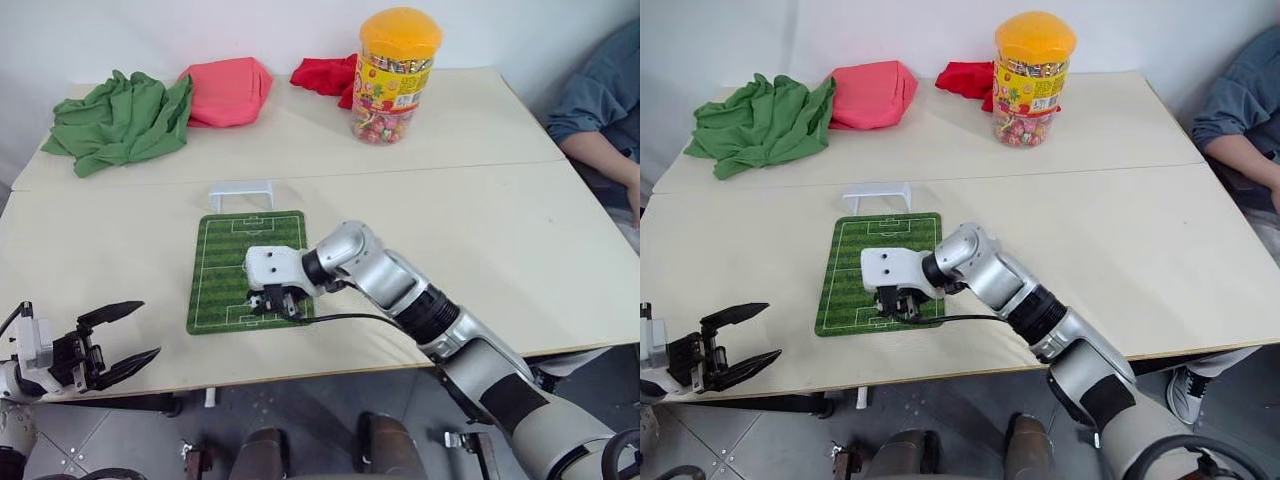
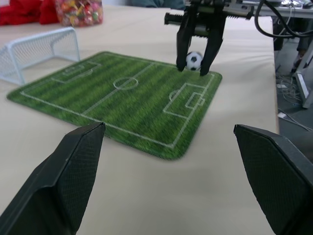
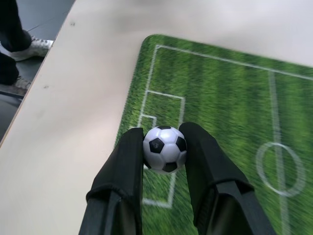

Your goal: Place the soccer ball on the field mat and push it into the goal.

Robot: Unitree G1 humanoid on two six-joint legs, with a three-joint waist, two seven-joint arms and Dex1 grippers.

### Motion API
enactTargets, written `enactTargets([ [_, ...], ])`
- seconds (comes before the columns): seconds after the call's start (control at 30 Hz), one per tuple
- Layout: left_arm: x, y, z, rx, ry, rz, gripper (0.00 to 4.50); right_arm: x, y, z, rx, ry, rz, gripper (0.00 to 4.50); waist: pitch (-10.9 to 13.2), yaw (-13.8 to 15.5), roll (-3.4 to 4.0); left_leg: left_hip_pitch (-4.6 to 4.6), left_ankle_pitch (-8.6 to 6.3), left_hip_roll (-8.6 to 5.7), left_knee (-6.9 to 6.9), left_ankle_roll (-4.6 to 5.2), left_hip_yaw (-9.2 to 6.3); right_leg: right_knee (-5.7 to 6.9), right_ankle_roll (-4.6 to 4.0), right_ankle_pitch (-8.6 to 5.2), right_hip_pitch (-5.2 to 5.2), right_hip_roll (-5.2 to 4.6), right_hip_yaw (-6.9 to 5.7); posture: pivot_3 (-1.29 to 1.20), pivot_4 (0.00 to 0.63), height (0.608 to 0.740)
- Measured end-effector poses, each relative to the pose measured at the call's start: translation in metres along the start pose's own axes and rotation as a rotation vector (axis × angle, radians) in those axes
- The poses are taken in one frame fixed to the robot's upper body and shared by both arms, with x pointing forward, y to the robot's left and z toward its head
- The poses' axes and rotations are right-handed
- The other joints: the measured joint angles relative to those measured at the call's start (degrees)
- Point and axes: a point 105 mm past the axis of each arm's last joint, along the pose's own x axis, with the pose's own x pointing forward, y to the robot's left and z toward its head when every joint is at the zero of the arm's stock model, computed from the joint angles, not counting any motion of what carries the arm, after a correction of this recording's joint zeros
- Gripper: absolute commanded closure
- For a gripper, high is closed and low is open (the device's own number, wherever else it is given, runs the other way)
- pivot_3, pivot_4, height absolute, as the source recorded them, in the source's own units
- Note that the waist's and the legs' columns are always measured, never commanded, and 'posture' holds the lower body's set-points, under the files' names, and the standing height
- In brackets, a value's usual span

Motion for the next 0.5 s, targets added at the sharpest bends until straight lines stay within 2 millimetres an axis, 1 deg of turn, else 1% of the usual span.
enactTargets([
  [0.13,-0.005,-0.007,-0.006,-0.013,0.019,0.001,0.00,0.005,-0.003,-0.011,0.011,0.023,-0.008,3.65,0.0,0.0,-0.01,-0.01,0.00,0.05,0.01,0.00,0.06,0.04,-0.02,0.01,-0.07,0.01,0.02,0.00,0.150,0.740],
  [0.2,-0.006,-0.008,-0.005,-0.010,0.016,0.006,0.00,0.009,-0.004,-0.012,0.009,0.027,-0.007,3.65,0.0,0.1,-0.01,-0.01,0.00,0.06,0.02,-0.01,0.09,0.06,-0.03,0.01,-0.08,0.01,0.04,0.00,0.150,0.740],
  [0.37,-0.012,-0.005,-0.003,0.000,0.007,0.044,0.00,0.017,-0.007,-0.004,-0.017,0.020,0.000,3.65,0.0,0.0,-0.01,0.00,-0.03,0.09,-0.01,-0.04,0.16,0.14,-0.04,0.01,-0.17,0.03,0.07,0.00,0.150,0.740],
  [0.5,-0.020,-0.011,-0.007,-0.028,0.028,0.055,0.00,0.021,-0.005,-0.001,-0.031,0.012,0.012,3.65,0.0,-0.1,-0.01,0.01,-0.05,0.10,-0.01,-0.04,0.22,0.14,-0.04,0.01,-0.20,0.02,0.06,0.00,0.150,0.740],
])
